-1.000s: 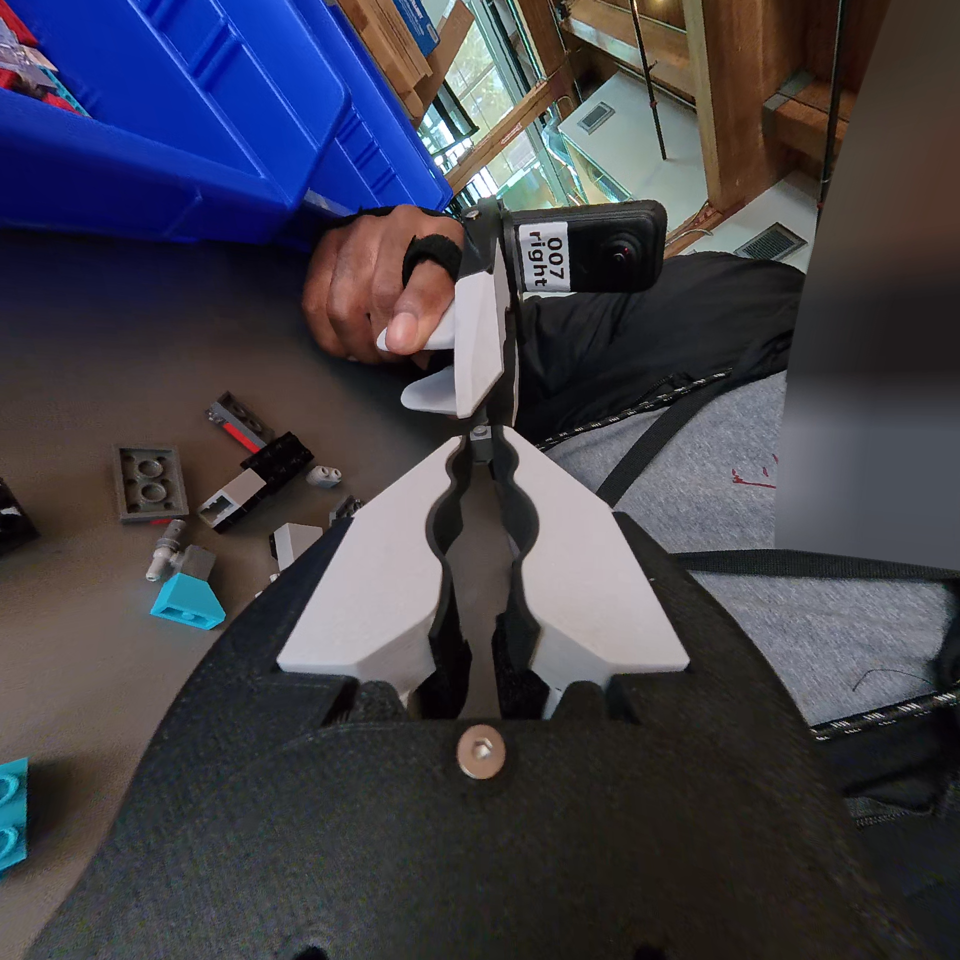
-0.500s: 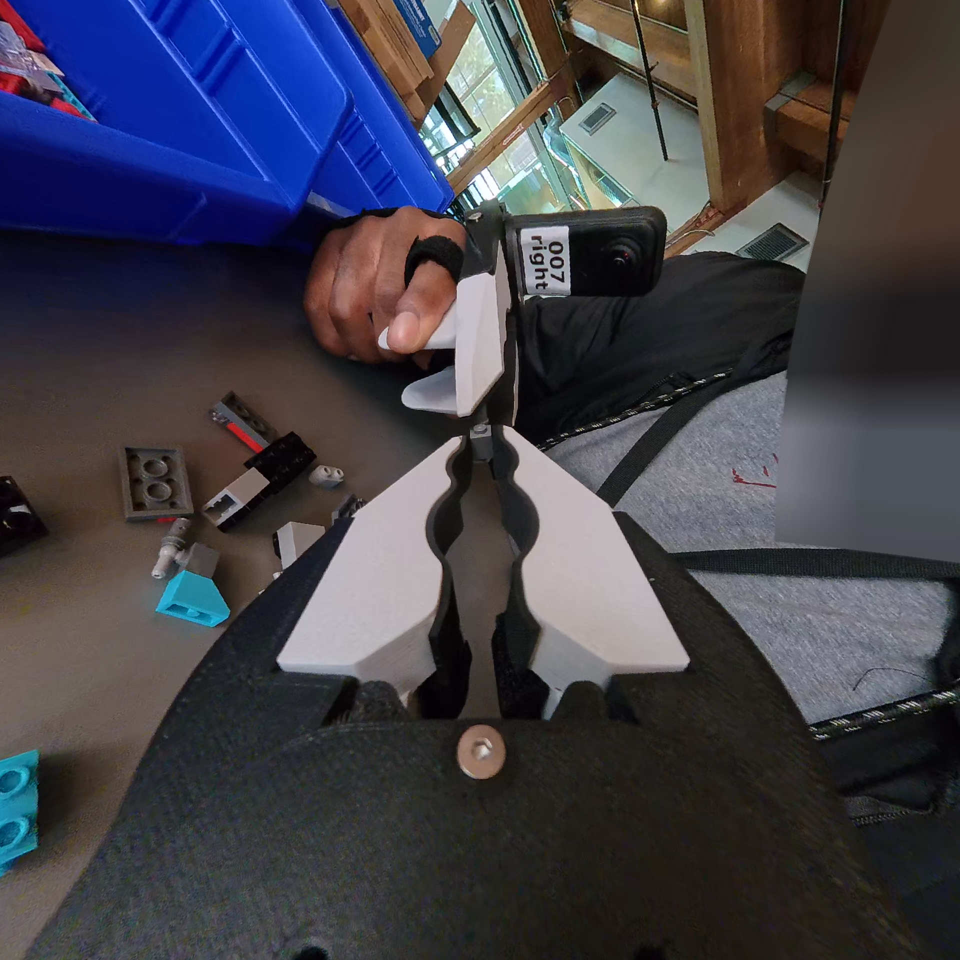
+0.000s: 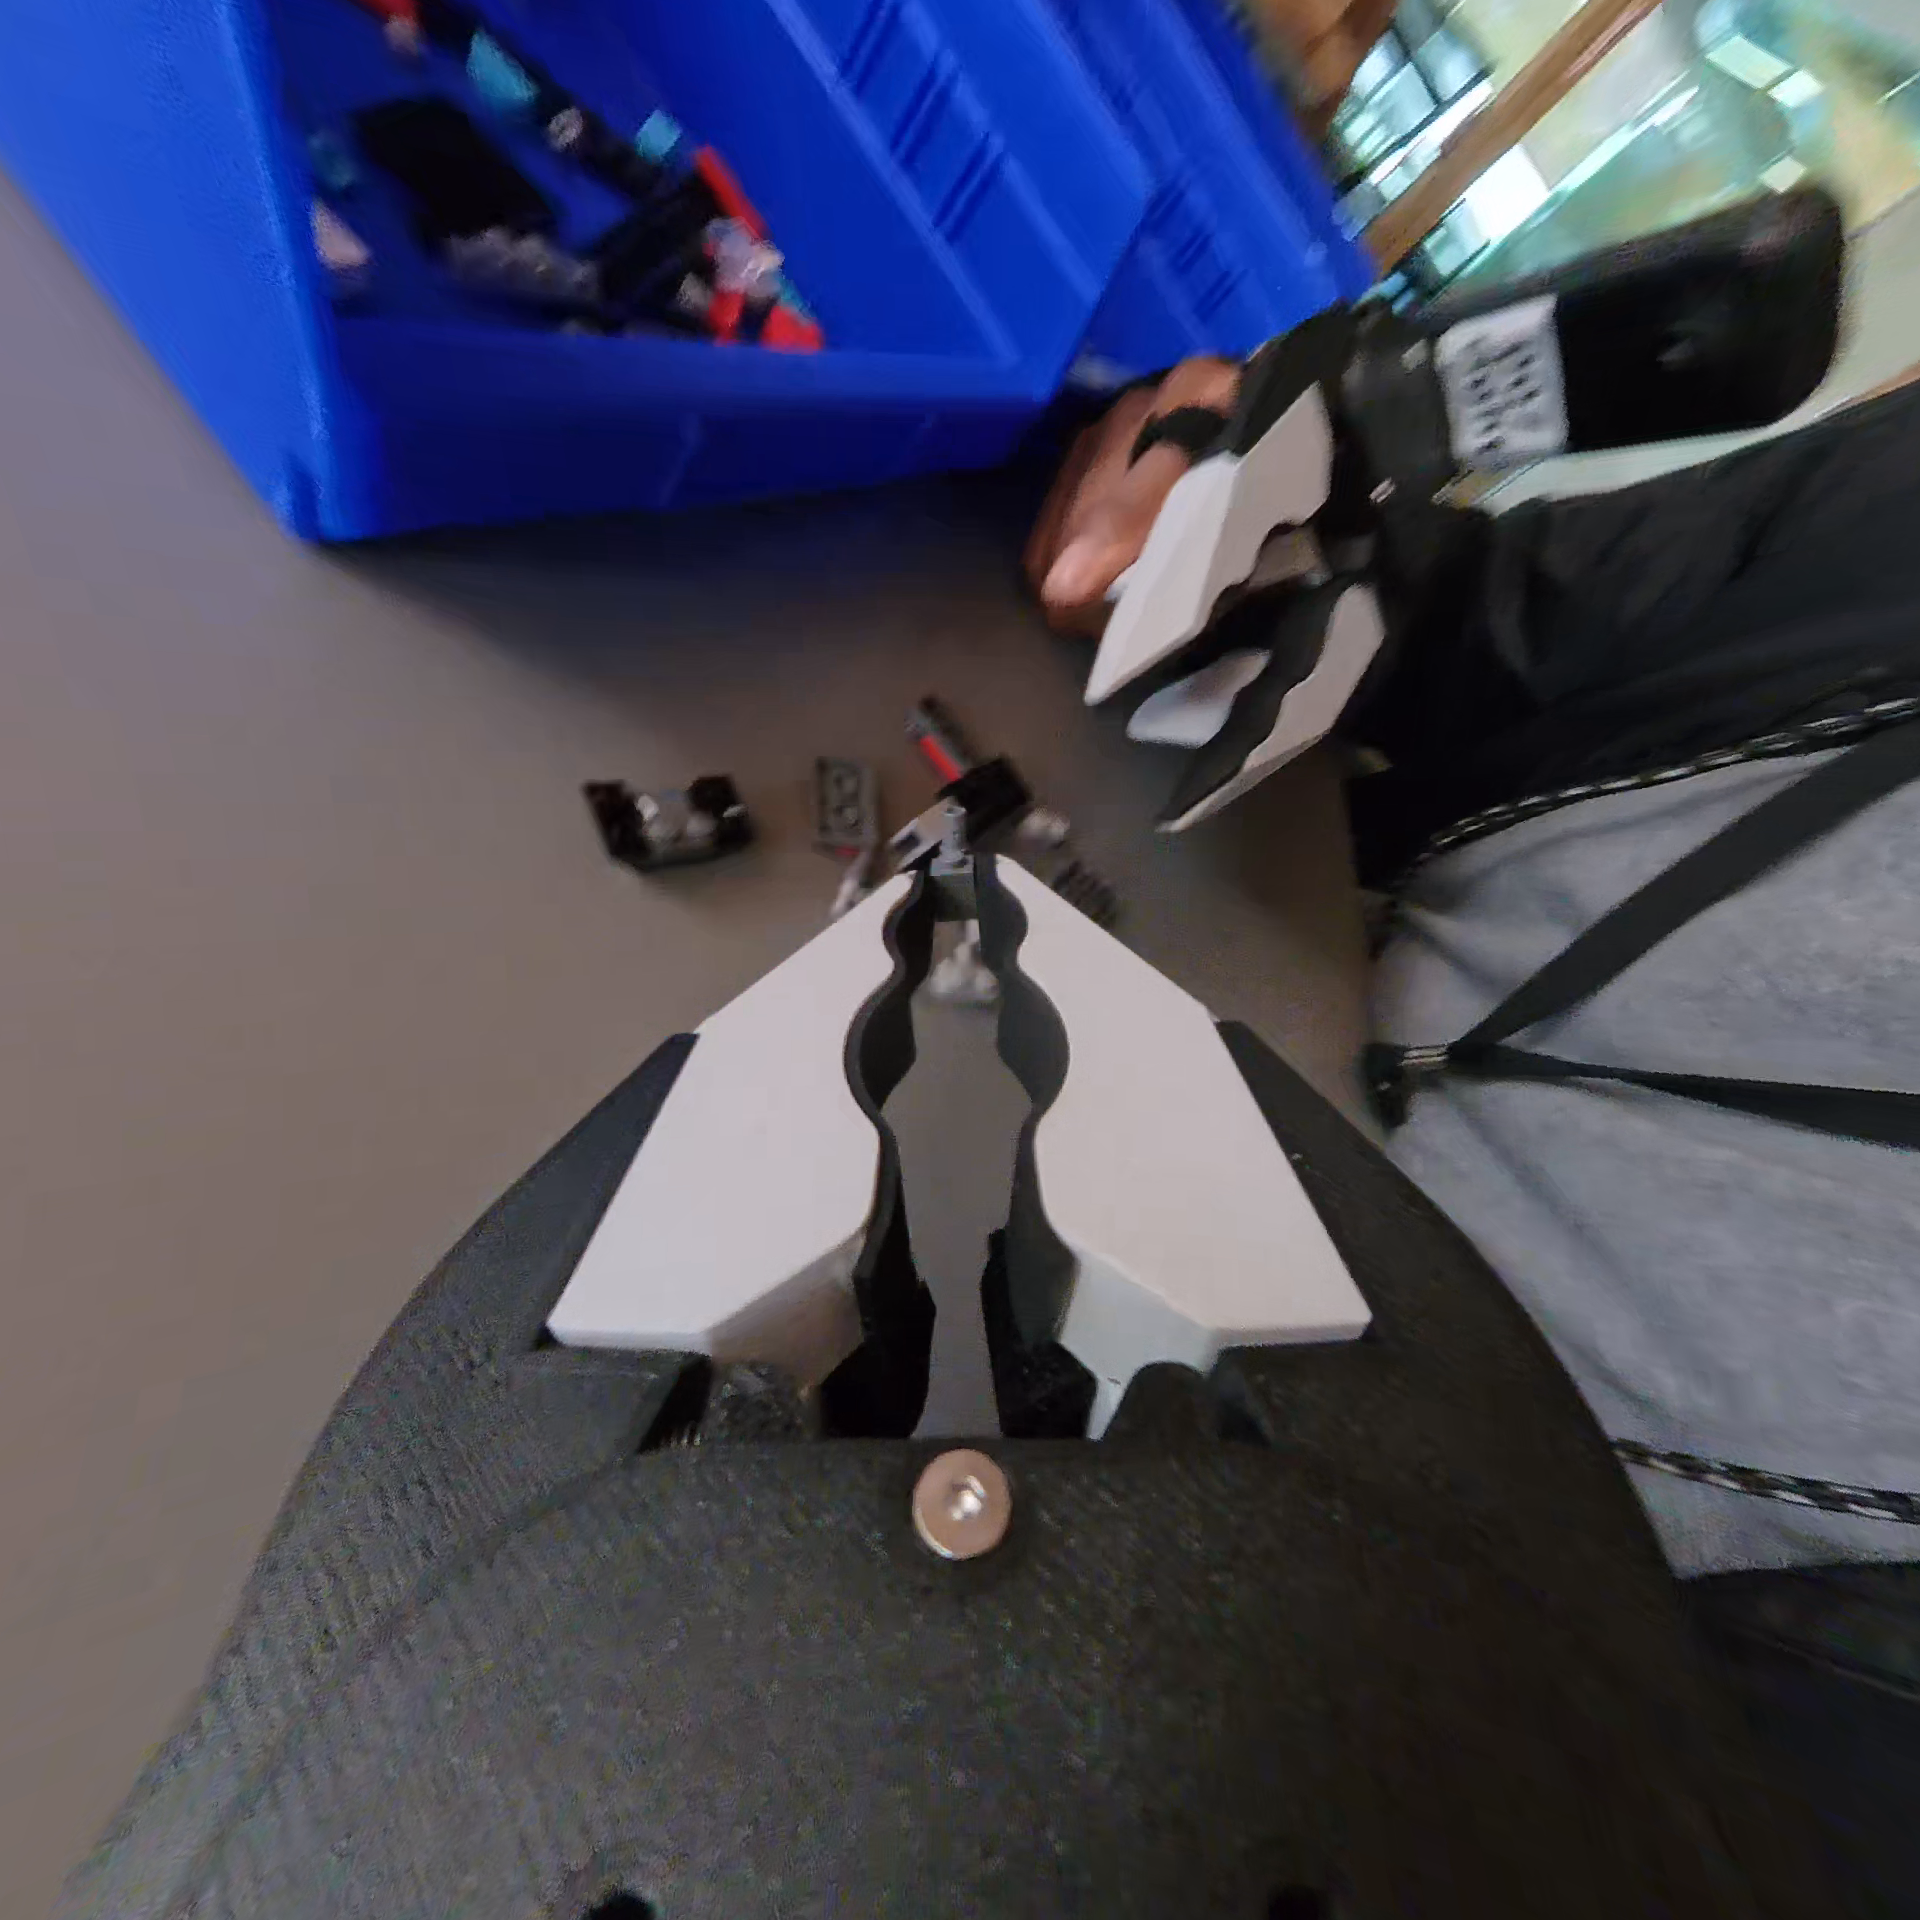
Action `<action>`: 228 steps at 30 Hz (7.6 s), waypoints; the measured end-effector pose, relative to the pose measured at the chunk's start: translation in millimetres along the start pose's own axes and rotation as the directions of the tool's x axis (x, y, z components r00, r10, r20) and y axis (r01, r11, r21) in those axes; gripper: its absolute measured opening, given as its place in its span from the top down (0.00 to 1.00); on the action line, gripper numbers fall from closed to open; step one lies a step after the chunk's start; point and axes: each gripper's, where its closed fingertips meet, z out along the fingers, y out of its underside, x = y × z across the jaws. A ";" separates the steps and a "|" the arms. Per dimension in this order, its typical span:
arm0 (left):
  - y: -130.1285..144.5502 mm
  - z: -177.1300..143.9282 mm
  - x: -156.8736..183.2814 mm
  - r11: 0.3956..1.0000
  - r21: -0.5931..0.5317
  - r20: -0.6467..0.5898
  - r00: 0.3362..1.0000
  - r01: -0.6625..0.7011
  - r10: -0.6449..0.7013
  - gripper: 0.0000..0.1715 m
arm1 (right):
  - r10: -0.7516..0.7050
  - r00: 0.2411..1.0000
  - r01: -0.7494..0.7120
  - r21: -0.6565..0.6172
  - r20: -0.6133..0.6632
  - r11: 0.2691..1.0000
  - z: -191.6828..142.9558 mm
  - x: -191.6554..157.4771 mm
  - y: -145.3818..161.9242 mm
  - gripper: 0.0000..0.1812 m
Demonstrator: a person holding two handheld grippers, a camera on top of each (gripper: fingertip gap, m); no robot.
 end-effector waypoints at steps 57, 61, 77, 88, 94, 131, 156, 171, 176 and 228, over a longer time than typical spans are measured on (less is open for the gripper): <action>-48.3 15.6 39.5 0.914 0.333 -0.318 0.940 0.233 -0.124 0.93 | 0.074 0.993 -0.065 0.095 -0.087 0.993 -2.8 19.3 -12.2 0.83; -53.4 21.4 44.8 0.872 0.371 -0.393 0.904 0.321 -0.166 0.93 | 0.078 0.987 -0.061 0.120 -0.144 0.991 -1.4 24.2 -17.5 0.82; -56.5 25.0 46.9 0.849 0.407 -0.396 0.903 0.336 -0.168 0.93 | 0.042 0.952 0.012 0.175 -0.303 0.985 -7.9 36.9 -31.5 0.82; -50.2 33.1 54.1 0.879 0.360 -0.400 0.903 0.312 -0.157 0.93 | 0.010 0.942 0.053 0.177 -0.336 0.983 -8.6 37.2 -34.4 0.89; -49.4 31.9 56.4 0.881 0.339 -0.433 0.886 0.331 -0.166 0.93 | 0.012 0.947 0.051 0.189 -0.320 0.981 -10.6 35.7 -36.9 0.94; -24.6 28.0 72.8 0.834 0.297 -0.073 0.860 -0.464 0.505 0.95 | 0.388 0.900 -0.429 0.261 0.197 0.865 -12.4 6.2 -44.6 0.95; -75.3 -60.6 39.3 0.784 0.612 -0.182 0.948 -0.099 0.262 0.95 | 0.382 0.921 -0.345 0.301 -0.073 0.889 -36.8 52.2 -52.5 0.95; -77.4 -30.5 16.6 0.766 0.562 -0.380 0.920 0.312 -0.096 0.95 | 0.233 0.667 -0.228 0.104 -0.708 0.968 -75.7 142.9 -23.5 0.95; -72.6 -19.3 15.2 0.800 0.530 -0.327 0.938 0.282 -0.113 0.95 | 0.145 0.586 -0.241 -0.001 -0.797 0.970 -82.8 160.5 -12.7 0.91; 14.5 28.5 5.0 0.963 -0.115 0.115 0.960 -0.244 0.257 0.82 | 0.207 0.978 -0.190 -0.291 0.030 0.938 -0.1 3.3 34.6 0.88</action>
